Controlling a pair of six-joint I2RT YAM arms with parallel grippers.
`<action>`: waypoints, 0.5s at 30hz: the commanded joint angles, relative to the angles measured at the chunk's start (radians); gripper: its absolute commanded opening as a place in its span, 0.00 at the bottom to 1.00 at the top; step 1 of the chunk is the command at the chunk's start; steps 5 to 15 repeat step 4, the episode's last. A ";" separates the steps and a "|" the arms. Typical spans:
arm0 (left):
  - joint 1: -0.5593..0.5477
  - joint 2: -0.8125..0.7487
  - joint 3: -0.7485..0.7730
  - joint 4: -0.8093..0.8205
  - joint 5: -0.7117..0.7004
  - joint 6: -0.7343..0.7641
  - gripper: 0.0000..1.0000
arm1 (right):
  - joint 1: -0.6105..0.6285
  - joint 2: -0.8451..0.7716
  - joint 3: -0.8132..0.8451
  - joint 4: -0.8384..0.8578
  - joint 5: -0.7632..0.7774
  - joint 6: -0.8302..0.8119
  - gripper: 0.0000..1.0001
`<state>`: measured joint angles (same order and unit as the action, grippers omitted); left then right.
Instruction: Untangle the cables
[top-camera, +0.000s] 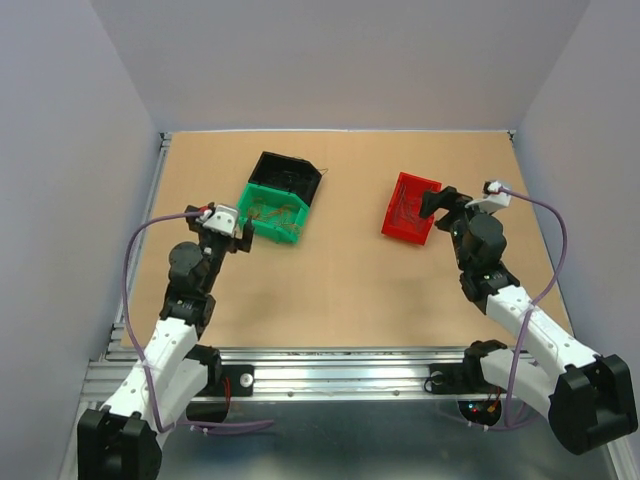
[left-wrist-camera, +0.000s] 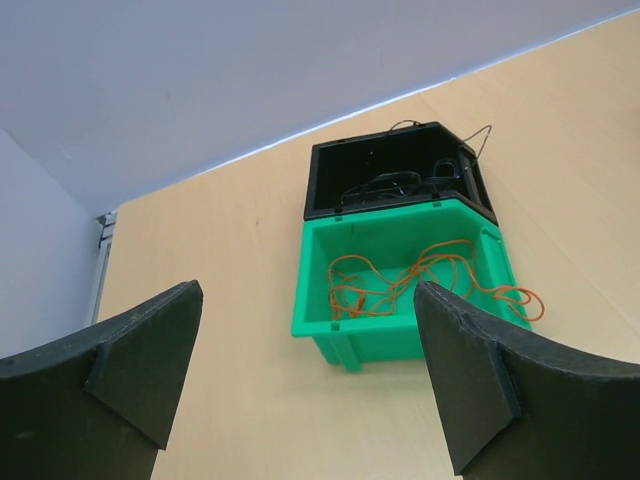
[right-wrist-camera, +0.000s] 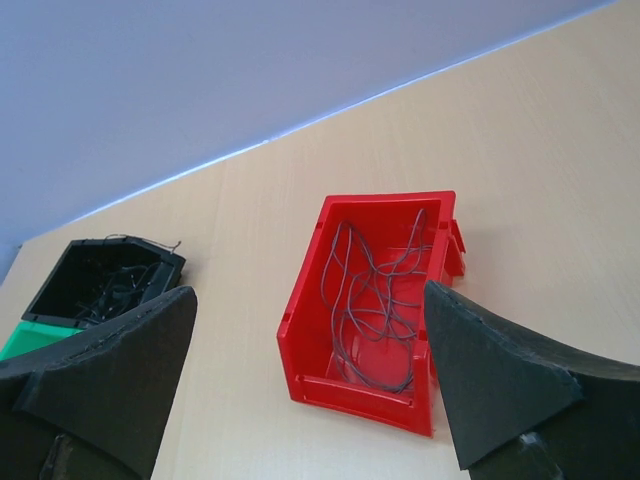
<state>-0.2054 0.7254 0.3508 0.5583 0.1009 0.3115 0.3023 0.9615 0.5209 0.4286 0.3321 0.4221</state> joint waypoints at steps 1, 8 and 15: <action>0.014 0.008 -0.004 0.081 0.010 -0.018 0.99 | 0.004 -0.020 -0.001 0.061 -0.008 -0.006 1.00; 0.017 0.029 0.002 0.080 0.017 -0.020 0.99 | 0.004 -0.023 0.002 0.049 -0.001 -0.005 1.00; 0.017 0.029 0.002 0.080 0.017 -0.020 0.99 | 0.004 -0.023 0.002 0.049 -0.001 -0.005 1.00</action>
